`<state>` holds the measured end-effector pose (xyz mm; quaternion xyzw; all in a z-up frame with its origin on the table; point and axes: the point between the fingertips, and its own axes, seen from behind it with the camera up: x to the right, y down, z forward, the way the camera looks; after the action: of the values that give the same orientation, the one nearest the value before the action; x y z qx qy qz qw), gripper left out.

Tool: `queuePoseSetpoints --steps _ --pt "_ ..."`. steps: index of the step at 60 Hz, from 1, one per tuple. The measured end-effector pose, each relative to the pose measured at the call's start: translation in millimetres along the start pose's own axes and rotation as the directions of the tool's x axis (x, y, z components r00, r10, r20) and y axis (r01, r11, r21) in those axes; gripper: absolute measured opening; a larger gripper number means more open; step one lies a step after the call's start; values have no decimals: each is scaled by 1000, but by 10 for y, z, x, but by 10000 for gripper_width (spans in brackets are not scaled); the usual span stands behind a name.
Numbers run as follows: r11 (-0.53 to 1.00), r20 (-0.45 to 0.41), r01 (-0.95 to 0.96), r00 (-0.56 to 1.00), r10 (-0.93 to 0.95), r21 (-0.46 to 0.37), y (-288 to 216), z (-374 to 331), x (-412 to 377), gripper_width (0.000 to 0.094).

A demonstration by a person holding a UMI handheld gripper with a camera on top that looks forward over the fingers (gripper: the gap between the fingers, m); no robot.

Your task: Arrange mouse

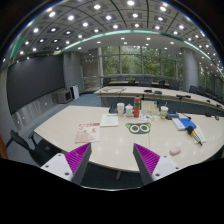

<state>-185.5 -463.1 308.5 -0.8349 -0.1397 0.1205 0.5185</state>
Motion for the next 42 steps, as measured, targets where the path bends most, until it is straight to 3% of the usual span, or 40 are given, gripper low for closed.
queuePoseSetpoints --steps 7,24,42 --pt "1000 -55 -18 998 17 -22 144 -111 297 854" --pt "992 -216 -96 974 75 -86 1074 -14 1750 851" --pt "989 -368 -124 926 87 -78 1710 719 3231 852"
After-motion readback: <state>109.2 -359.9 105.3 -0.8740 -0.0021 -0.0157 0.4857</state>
